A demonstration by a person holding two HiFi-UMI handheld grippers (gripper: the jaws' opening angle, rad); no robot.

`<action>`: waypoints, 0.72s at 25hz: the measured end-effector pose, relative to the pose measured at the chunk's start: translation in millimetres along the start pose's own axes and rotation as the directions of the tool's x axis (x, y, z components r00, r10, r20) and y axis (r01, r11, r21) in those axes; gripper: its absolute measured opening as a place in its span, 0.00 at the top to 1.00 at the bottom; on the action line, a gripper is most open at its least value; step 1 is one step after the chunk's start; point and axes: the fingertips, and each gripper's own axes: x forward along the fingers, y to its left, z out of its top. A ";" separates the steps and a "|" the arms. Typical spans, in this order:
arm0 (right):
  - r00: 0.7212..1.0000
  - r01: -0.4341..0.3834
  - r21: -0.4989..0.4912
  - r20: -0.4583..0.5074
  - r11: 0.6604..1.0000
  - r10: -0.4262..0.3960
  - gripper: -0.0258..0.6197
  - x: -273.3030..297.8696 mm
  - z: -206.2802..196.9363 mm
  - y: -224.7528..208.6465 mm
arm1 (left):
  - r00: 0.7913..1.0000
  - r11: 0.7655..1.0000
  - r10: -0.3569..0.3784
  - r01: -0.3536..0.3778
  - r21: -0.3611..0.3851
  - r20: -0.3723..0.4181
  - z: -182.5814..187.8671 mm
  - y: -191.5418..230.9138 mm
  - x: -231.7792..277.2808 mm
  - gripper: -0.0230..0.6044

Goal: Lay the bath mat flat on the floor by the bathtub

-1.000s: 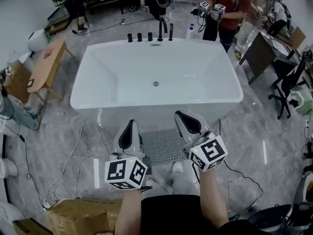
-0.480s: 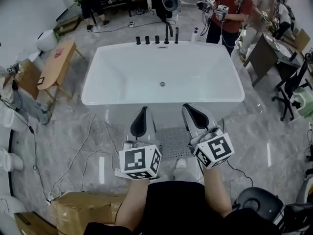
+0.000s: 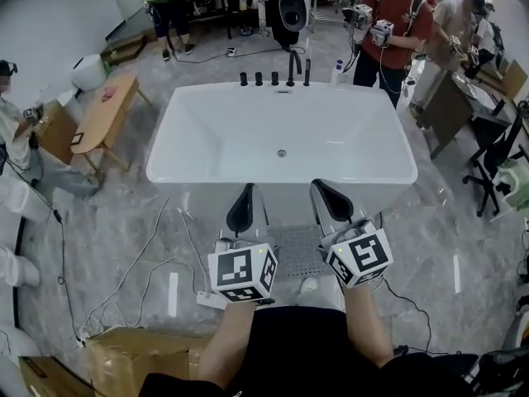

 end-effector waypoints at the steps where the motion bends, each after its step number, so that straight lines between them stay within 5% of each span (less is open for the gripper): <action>1: 1.000 -0.002 -0.002 -0.002 1.000 0.002 0.96 1.3 -1.6 2.2 | 1.000 1.000 -0.001 0.001 0.000 -0.001 -0.7 1.6 -0.7 0.96; 18: 1.000 -0.009 -0.019 0.005 1.000 0.010 0.96 6.5 3.0 5.3 | 1.000 1.000 -0.015 0.015 0.017 0.011 3.4 0.6 3.7 0.96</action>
